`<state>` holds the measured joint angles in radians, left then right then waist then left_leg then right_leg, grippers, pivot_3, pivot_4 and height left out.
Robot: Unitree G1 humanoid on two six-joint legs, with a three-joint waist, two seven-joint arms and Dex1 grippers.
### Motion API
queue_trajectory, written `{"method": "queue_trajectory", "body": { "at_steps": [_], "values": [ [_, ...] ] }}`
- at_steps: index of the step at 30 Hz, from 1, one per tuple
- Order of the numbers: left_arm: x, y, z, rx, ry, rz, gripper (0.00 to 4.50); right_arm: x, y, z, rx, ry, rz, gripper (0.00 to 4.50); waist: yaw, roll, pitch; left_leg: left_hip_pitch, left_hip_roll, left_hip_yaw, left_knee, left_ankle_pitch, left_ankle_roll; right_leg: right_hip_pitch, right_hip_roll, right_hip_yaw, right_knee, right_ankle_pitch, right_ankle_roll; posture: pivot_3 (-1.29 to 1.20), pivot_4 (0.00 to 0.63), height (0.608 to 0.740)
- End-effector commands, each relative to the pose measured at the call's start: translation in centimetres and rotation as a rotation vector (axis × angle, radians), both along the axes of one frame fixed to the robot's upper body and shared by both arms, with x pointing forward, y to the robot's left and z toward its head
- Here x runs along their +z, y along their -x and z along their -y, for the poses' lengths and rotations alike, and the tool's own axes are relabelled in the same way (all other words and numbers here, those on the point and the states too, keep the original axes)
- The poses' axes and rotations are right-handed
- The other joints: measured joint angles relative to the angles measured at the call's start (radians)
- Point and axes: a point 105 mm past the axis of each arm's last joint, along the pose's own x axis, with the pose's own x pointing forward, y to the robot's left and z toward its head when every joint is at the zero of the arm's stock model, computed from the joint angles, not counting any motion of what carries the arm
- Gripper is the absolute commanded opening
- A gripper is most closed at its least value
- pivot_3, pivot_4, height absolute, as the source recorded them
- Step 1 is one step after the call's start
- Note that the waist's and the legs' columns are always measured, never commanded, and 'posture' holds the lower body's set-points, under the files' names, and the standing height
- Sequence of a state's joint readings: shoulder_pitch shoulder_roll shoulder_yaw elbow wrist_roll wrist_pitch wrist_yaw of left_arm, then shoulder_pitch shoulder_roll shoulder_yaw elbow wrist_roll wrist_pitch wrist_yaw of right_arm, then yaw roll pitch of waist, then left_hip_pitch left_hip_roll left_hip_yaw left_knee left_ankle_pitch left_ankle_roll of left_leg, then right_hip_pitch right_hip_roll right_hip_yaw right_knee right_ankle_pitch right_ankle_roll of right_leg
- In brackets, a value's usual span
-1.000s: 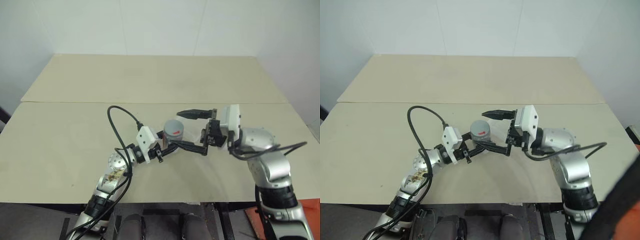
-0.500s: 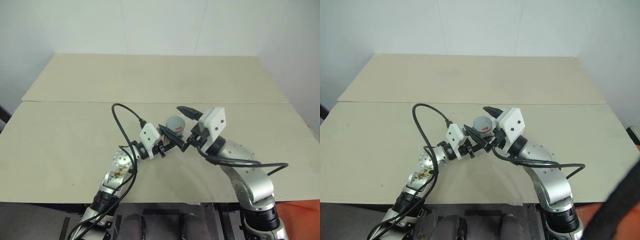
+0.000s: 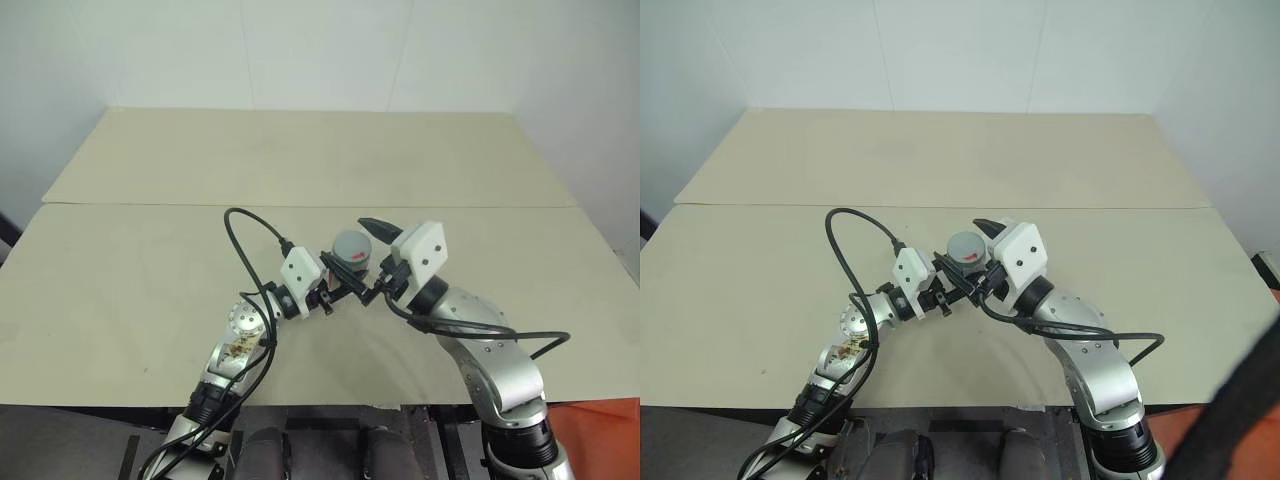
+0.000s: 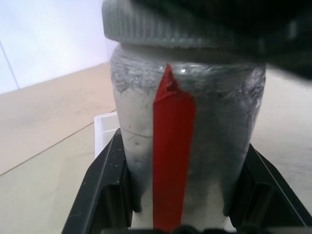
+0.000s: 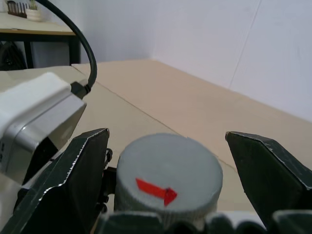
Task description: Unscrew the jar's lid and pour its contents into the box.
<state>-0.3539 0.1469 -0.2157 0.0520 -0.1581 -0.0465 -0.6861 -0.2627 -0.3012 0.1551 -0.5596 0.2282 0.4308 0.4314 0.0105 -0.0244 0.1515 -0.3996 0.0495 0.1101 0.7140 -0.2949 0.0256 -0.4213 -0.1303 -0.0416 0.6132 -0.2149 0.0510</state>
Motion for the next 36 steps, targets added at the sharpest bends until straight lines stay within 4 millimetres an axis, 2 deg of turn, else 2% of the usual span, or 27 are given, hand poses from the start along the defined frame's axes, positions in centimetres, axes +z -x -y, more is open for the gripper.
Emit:
{"method": "queue_trajectory", "body": {
  "at_steps": [1, 2, 4, 5, 13, 18, 25, 30, 36],
  "values": [
    [1.4, 0.1, 0.3, -0.011, 0.022, 0.058, 2.02, 0.9, 0.4, -0.1, -0.001, -0.017, 0.043, 3.92, 0.000, 0.000, 0.000, 0.000, 0.000, 0.000, 0.000, 0.000, 0.000, 0.000, 0.000, 0.000, 0.000, 0.000, 0.000, 0.00, 0.150, 0.740],
    [1.4, 0.1, 0.3, -0.011, 0.021, 0.058, 2.02, 0.9, 0.4, -0.1, -0.003, -0.022, 0.041, 3.70, 0.000, 0.000, 0.000, 0.000, 0.000, 0.000, 0.000, 0.000, 0.000, 0.000, 0.000, 0.000, 0.000, 0.000, 0.000, 0.00, 0.150, 0.740],
    [1.4, 0.1, 0.2, -0.012, 0.020, 0.059, 2.02, 0.8, 0.5, 0.0, -0.005, -0.023, 0.038, 2.94, 0.000, 0.000, 0.000, 0.000, 0.000, 0.000, 0.000, 0.000, 0.000, 0.000, 0.000, 0.000, 0.000, 0.000, 0.000, 0.00, 0.150, 0.740],
    [1.4, 0.1, 0.2, -0.012, 0.020, 0.059, 2.02, 0.8, 0.5, 0.0, -0.004, -0.023, 0.038, 2.78, 0.000, 0.000, 0.000, 0.000, 0.000, 0.000, 0.000, 0.000, 0.000, 0.000, 0.000, 0.000, 0.000, 0.000, 0.000, 0.00, 0.150, 0.740],
    [1.3, 0.3, 0.1, -0.021, 0.012, 0.057, 2.02, 0.6, 0.3, -0.1, 0.003, -0.013, 0.031, 2.78, 0.000, 0.000, 0.000, 0.000, 0.000, 0.000, 0.000, 0.000, 0.000, 0.000, 0.000, 0.000, 0.000, 0.000, 0.000, 0.00, 0.150, 0.740],
    [1.2, 0.6, 0.1, -0.040, 0.006, 0.060, 2.02, 0.8, 0.1, 0.1, 0.103, -0.007, 0.011, 2.78, 0.000, 0.000, 0.000, 0.000, 0.000, 0.000, 0.000, 0.000, 0.000, 0.000, 0.000, 0.000, 0.000, 0.000, 0.000, 0.00, 0.150, 0.740],
    [1.5, 1.4, 0.2, -0.118, 0.040, 0.037, 2.02, 1.2, 0.5, 0.6, 0.379, 0.118, 0.013, 2.78, 0.000, 0.000, 0.000, 0.000, 0.000, 0.000, 0.000, 0.000, 0.001, 0.000, 0.000, 0.000, 0.000, 0.000, 0.000, 0.00, 0.150, 0.740],
    [1.8, 2.5, 0.3, -0.193, 0.061, 0.026, 2.02, 1.5, 1.3, 0.9, 0.698, 0.175, -0.025, 2.78, -0.001, 0.000, 0.000, 0.001, 0.000, 0.000, 0.000, 0.000, 0.001, 0.001, 0.000, 0.000, 0.000, 0.000, 0.000, 0.00, 0.150, 0.740],
    [1.8, 2.9, 0.5, -0.223, 0.054, 0.021, 2.02, 2.0, 0.3, 0.9, 1.018, 0.287, -0.057, 2.78, -0.005, 0.000, 0.000, 0.001, 0.000, 0.000, 0.000, -0.001, 0.002, 0.001, 0.000, 0.000, 0.000, 0.000, 0.000, 0.00, 0.150, 0.740]
  ]
}}
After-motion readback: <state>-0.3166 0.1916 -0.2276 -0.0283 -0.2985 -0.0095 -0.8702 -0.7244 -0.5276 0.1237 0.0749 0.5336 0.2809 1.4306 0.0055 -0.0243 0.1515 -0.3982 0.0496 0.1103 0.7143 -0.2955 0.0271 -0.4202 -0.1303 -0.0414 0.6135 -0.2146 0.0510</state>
